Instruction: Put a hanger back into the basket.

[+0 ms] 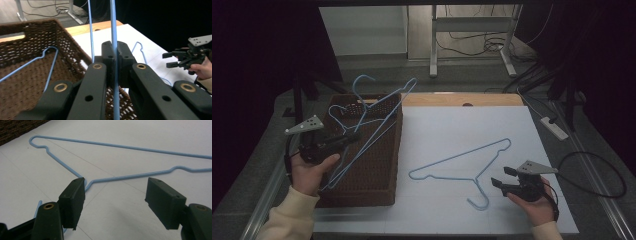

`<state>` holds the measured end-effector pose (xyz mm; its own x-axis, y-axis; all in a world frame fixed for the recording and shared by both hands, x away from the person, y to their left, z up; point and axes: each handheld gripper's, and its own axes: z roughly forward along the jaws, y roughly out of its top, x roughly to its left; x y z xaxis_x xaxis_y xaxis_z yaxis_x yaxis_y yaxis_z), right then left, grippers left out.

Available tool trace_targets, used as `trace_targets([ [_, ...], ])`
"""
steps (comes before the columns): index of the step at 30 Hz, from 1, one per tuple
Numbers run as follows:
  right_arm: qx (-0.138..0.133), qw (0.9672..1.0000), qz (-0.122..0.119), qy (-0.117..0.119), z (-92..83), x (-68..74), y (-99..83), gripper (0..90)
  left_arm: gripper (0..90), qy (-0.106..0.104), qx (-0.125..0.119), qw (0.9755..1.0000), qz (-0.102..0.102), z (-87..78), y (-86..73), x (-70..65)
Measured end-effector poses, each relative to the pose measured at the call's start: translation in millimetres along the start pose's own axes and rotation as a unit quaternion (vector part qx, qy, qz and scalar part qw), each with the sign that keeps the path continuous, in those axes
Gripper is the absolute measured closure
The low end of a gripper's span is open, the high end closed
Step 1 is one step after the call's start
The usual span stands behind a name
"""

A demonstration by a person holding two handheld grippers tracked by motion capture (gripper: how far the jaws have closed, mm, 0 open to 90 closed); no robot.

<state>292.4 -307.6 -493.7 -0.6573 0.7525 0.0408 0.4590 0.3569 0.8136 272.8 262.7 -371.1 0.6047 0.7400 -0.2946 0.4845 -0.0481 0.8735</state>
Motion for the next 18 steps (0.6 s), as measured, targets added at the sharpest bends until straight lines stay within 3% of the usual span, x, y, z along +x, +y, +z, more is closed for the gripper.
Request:
trace_targets([
  [11,0.002,1.0,-0.002,-0.002,0.5,0.1,-0.3,33.0,86.1,0.031,0.019,0.9993,-0.009,-9.2,-4.3,28.5],
  [18,0.003,1.0,-0.004,-0.004,0.5,0.1,-0.4,33.0,86.1,0.041,0.052,0.9978,-0.012,-5.4,-11.8,43.8],
])
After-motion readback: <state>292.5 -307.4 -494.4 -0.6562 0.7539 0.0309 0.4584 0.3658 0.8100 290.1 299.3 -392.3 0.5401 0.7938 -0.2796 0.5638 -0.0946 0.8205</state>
